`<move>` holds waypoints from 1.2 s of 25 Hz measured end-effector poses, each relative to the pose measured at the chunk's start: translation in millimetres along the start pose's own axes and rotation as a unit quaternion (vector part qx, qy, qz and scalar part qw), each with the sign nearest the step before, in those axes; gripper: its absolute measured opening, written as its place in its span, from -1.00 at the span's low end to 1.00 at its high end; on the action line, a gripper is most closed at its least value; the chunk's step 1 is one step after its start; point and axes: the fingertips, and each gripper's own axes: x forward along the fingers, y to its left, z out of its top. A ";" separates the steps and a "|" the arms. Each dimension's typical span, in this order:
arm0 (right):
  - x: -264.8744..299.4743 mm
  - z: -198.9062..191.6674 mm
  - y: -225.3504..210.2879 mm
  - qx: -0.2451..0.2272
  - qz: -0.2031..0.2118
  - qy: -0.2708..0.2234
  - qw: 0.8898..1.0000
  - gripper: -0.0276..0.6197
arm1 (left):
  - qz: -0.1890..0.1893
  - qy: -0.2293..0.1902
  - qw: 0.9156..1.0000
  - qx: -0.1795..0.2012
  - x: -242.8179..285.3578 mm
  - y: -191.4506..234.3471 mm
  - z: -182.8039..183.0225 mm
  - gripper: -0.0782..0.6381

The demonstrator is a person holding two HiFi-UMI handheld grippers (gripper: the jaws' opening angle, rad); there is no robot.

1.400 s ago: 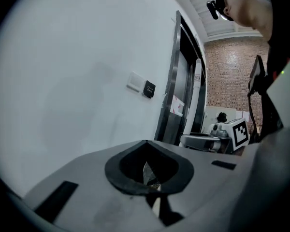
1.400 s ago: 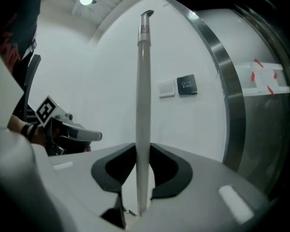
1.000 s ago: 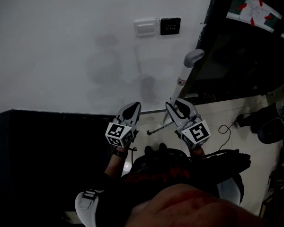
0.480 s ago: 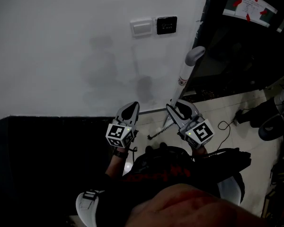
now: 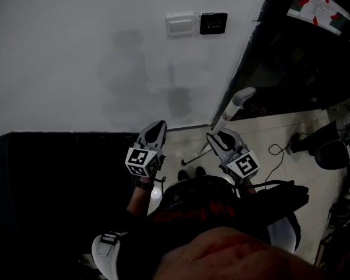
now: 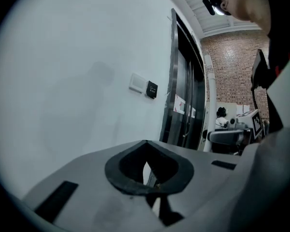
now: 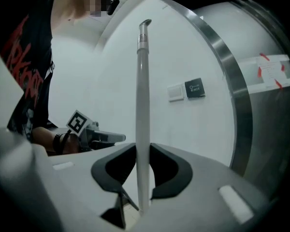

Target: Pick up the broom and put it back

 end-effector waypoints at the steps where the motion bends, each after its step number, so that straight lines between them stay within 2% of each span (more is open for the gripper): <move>1: 3.9 -10.6 -3.7 0.008 -0.001 0.016 1.000 -0.64 | 0.002 -0.002 1.000 0.001 2.3 1.4 1.3 -0.77; 4: 22.7 -52.3 -23.3 0.013 -0.010 0.061 0.998 -0.63 | 0.008 0.001 1.000 0.003 13.2 10.1 -0.4 -0.77; 7: 30.5 -104.4 -29.2 0.034 -0.012 0.096 0.995 -0.63 | 0.029 0.030 0.999 -0.011 5.7 14.6 -19.6 -0.77; 11: 34.0 -144.4 -37.3 0.032 -0.013 0.124 0.992 -0.64 | 0.047 0.038 0.998 -0.025 -1.6 14.0 -29.0 -0.77; 15: 32.2 -196.9 -33.5 0.023 -0.005 0.161 0.987 -0.64 | 0.036 0.041 0.998 -0.039 -8.9 -9.8 -44.8 -0.77; 21: 58.5 -283.8 -58.5 -0.013 -0.027 0.205 0.978 -0.64 | 0.031 0.047 0.997 -0.061 10.3 -17.6 -72.5 -0.77; 26: 60.6 -333.5 -69.9 0.002 -0.045 0.247 0.968 -0.64 | 0.015 0.045 0.997 -0.058 11.0 -42.7 -66.1 -0.77; 30: 74.6 -381.4 -89.2 0.004 -0.052 0.270 0.961 -0.64 | 0.023 0.051 0.995 -0.077 8.9 -41.3 -83.3 -0.77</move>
